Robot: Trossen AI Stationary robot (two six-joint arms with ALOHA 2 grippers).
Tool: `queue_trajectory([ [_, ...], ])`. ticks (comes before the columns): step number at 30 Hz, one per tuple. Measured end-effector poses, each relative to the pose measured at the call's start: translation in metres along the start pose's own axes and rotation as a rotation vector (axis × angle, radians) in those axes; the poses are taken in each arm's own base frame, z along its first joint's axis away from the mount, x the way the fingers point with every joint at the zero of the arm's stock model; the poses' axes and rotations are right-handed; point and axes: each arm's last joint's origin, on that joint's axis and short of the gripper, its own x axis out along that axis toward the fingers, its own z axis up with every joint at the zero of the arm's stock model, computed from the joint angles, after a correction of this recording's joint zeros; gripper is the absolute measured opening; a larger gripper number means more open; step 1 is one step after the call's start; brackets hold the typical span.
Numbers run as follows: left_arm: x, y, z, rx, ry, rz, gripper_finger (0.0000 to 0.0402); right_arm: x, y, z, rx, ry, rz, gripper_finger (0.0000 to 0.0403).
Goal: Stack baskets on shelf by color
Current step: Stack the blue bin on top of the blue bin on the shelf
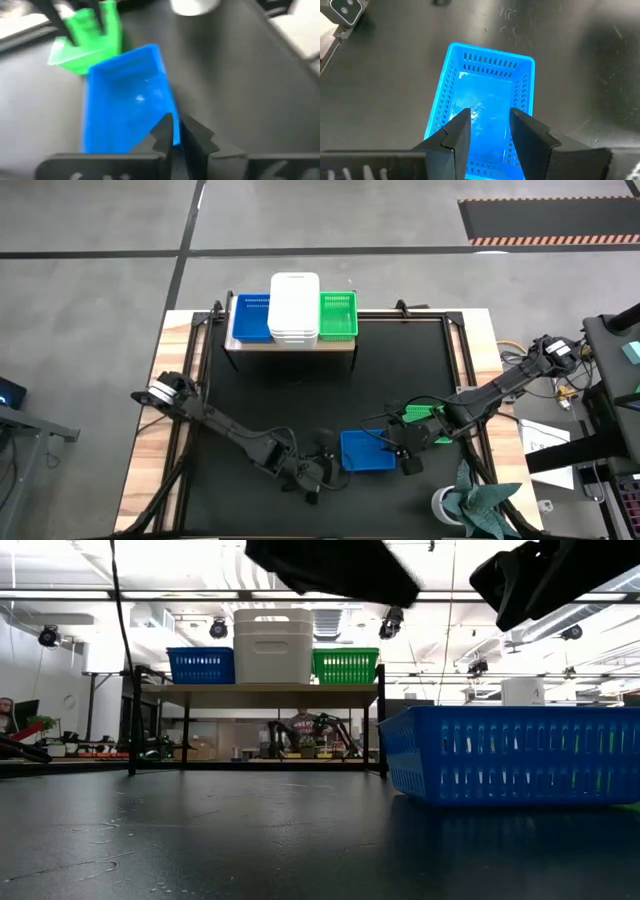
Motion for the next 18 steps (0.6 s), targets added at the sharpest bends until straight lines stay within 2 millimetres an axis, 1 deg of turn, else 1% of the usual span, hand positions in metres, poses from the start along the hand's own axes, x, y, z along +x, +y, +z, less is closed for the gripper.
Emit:
queue_trajectory([
  [2,0.007,0.003,0.0,-0.016,-0.008,-0.077,0.0033,0.001,0.0,-0.001,-0.001,0.003,-0.001,0.0128],
  [4,0.013,0.005,-0.001,-0.029,-0.018,-0.115,0.0059,0.001,0.0,-0.002,-0.002,0.007,-0.002,0.0128],
  [8,0.027,0.003,-0.005,-0.043,-0.049,-0.113,0.0116,0.002,0.0,-0.002,-0.003,0.008,-0.002,0.0128],
  [11,0.037,0.001,-0.01,-0.047,-0.052,-0.112,0.0147,0.002,0.0,-0.002,-0.003,0.008,-0.002,0.0128],
  [13,0.04,0.001,-0.011,-0.052,-0.055,-0.114,0.0157,0.002,0.0,-0.002,-0.003,0.009,-0.002,0.0128],
  [18,0.044,0.006,-0.018,-0.129,-0.029,-0.111,0.0159,0.002,0.0,-0.003,-0.003,0.009,-0.002,0.0128],
])
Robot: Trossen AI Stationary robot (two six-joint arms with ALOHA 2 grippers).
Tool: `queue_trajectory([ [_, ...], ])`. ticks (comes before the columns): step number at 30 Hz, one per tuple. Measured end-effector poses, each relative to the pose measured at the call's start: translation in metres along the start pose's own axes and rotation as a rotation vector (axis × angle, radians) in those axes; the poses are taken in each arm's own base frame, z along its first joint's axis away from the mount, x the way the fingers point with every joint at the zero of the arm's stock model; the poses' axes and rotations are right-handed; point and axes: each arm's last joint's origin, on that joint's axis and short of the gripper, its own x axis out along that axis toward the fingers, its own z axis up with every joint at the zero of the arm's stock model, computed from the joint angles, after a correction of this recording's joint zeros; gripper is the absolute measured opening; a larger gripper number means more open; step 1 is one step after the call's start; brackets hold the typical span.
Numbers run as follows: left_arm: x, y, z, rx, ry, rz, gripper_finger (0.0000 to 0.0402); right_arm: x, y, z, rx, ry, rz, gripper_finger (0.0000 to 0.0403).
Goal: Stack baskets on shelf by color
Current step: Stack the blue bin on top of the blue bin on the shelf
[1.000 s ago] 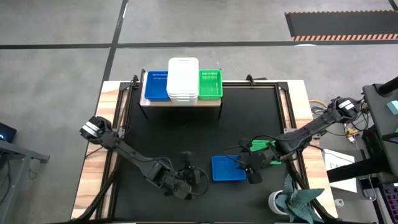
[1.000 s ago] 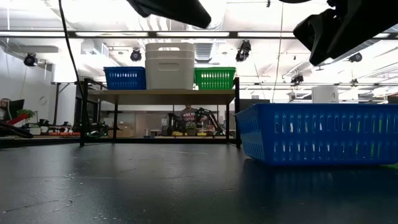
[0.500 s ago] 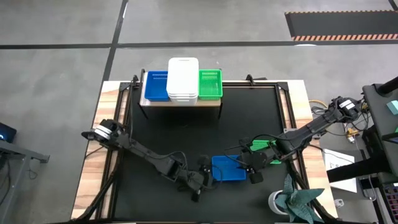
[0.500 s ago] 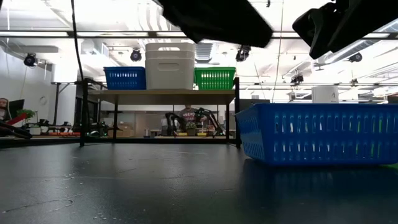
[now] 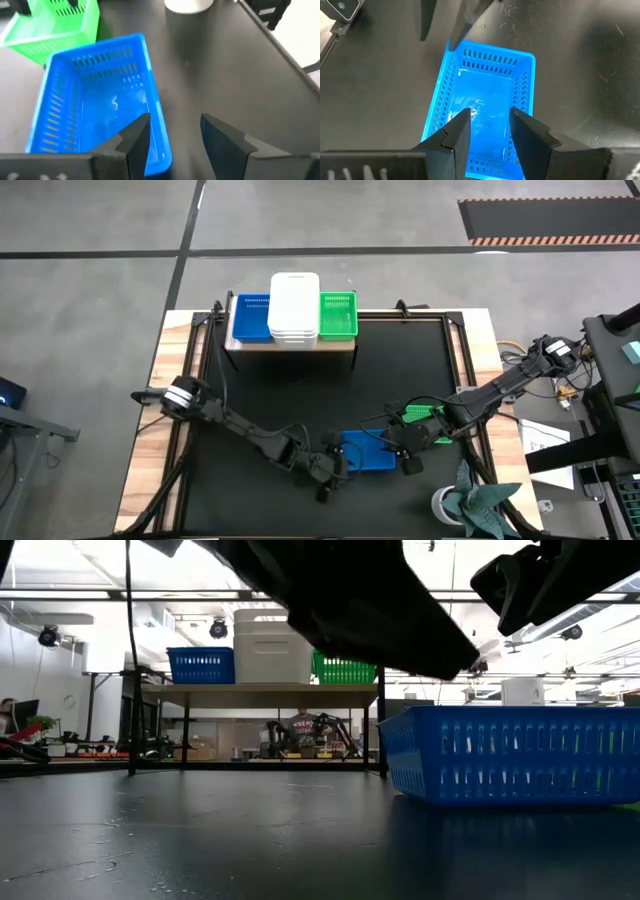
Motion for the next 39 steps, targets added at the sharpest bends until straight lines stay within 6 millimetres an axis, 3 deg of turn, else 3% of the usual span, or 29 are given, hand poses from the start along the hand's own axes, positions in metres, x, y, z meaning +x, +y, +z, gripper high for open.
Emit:
queue_trajectory([
  [11,0.015,0.009,-0.016,-0.081,0.063,-0.065,0.0158,0.0,0.0,0.0,0.0,0.0,-0.001,0.0128],
  [16,0.011,0.012,-0.022,-0.097,0.167,-0.062,0.0127,0.0,0.0,0.0,0.005,0.0,-0.001,0.0128],
  [23,-0.013,0.021,-0.022,-0.048,0.348,0.014,0.007,0.0,0.0,0.0,0.006,0.0,-0.002,0.0128],
  [29,-0.053,0.033,-0.024,0.039,0.564,0.138,0.0044,0.0,0.0,0.0,0.015,-0.004,-0.002,0.0128],
  [35,-0.085,0.039,-0.01,0.08,0.558,0.13,0.0044,0.0,0.0,0.0,0.018,-0.006,-0.001,0.0128],
  [39,-0.093,0.04,0.009,-0.03,0.408,0.13,0.0057,0.0,0.0,0.0,0.005,-0.003,-0.002,0.0128],
])
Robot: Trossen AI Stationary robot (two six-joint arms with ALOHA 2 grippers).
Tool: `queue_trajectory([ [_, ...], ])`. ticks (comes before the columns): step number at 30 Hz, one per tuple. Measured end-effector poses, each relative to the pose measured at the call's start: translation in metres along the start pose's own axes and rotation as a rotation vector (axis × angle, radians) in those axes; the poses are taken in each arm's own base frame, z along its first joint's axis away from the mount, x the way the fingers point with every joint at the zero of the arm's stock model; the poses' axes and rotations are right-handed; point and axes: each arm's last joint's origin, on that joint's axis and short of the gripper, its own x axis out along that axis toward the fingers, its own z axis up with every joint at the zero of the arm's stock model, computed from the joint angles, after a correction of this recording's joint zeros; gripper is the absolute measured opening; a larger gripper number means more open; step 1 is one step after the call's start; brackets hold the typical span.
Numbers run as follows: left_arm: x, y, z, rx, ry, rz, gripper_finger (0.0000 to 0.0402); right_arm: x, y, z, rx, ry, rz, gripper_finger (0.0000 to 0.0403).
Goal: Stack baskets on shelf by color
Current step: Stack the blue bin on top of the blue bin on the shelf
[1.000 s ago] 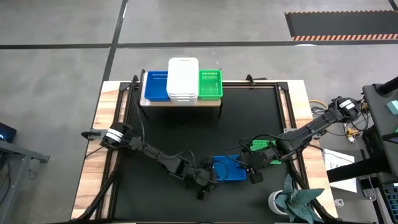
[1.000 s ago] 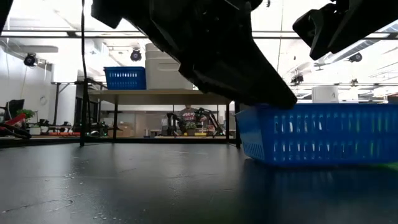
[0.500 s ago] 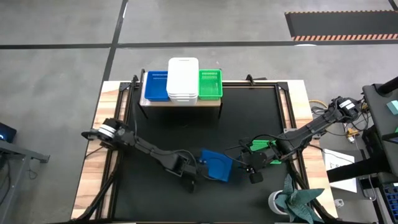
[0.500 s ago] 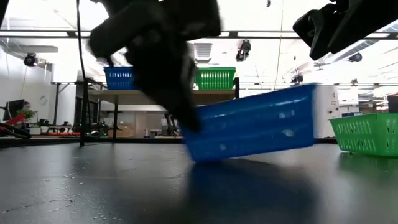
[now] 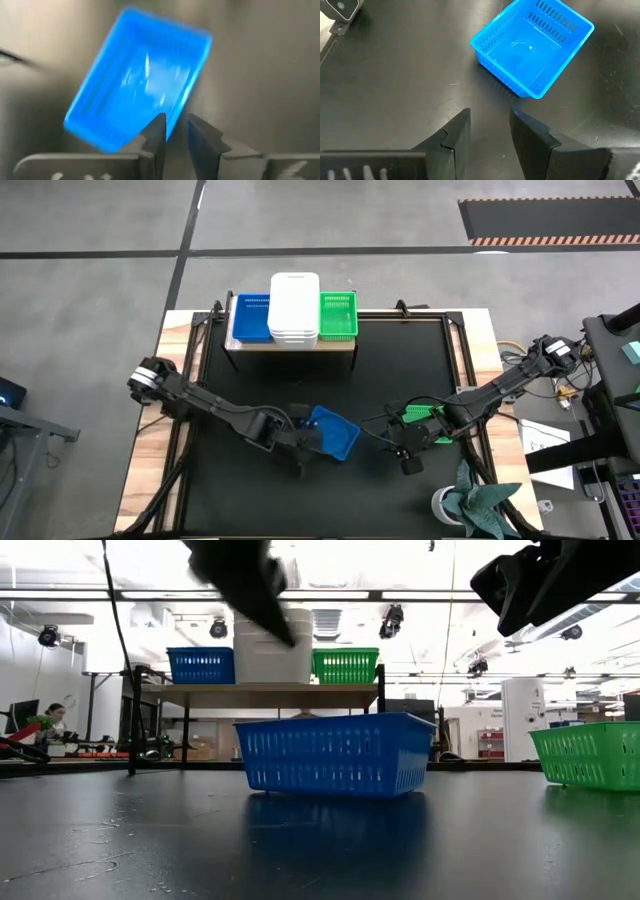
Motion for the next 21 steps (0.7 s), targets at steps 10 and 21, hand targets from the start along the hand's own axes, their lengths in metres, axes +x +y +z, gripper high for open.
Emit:
queue_trajectory([
  [10,0.027,-0.023,0.04,-0.439,-0.405,-0.019,0.0044,-0.004,-0.002,0.001,-0.116,-0.022,-0.048,0.0128],
  [21,0.062,-0.031,0.055,-0.612,-0.398,0.027,0.0001,-0.014,-0.006,0.002,-0.164,-0.052,-0.104,0.0128],
])
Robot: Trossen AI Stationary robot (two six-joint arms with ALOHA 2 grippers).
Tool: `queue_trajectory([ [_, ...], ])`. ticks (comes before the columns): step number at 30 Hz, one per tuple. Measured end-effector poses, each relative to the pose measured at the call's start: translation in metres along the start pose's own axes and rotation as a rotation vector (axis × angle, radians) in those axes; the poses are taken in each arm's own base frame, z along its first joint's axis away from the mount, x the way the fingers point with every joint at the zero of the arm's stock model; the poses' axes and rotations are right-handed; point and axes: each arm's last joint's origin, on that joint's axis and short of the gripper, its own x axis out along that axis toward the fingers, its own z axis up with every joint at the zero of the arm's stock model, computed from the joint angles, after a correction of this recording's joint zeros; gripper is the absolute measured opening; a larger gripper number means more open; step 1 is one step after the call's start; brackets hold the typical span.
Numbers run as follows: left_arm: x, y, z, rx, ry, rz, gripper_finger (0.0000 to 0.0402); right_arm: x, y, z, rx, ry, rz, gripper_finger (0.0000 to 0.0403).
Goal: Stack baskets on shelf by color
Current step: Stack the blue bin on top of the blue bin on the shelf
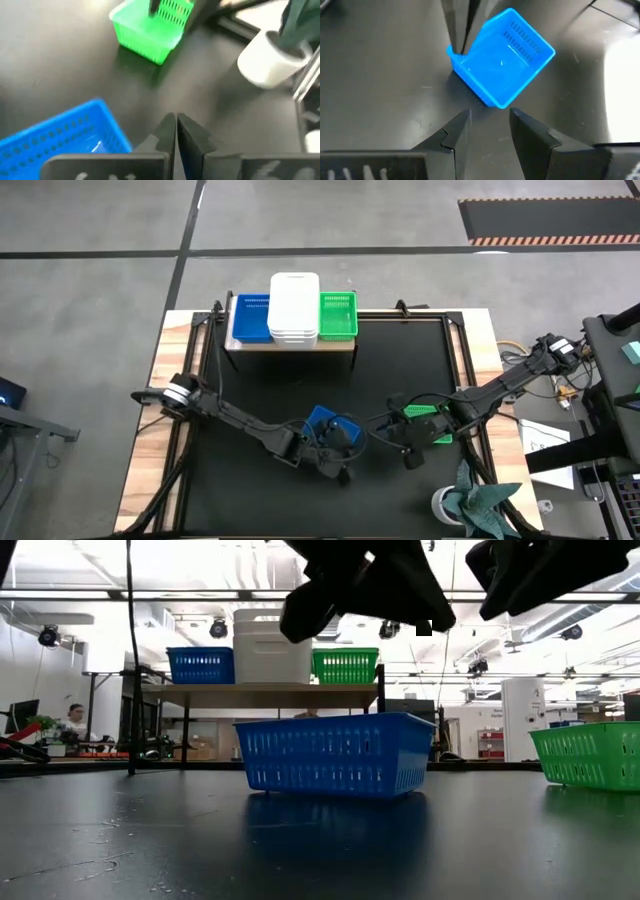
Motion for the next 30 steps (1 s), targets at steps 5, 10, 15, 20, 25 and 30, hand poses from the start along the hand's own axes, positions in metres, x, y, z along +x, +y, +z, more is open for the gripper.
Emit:
queue_trajectory([
  [5,0.002,0.005,0.004,-0.093,0.069,-0.01,0.0003,0.0,-0.001,0.0,-0.008,-0.001,-0.022,0.0128],
  [10,0.0,0.006,0.002,-0.134,0.109,-0.025,0.004,0.0,-0.001,0.0,-0.008,-0.004,-0.023,0.0128],
  [15,0.003,0.011,-0.003,-0.13,0.123,-0.004,0.0105,0.0,-0.001,0.001,-0.008,-0.008,-0.023,0.0128],
  [20,0.008,0.015,-0.004,-0.134,0.118,0.008,0.0157,0.0,-0.001,0.001,-0.005,-0.009,-0.023,0.0128],
  [25,0.017,0.021,-0.008,-0.131,0.126,0.037,0.0168,0.0,-0.001,0.001,-0.004,-0.009,-0.023,0.0128],
  [30,0.029,0.023,-0.016,-0.131,0.127,0.048,0.0168,0.0,-0.001,0.001,-0.004,-0.008,-0.023,0.0128],
])
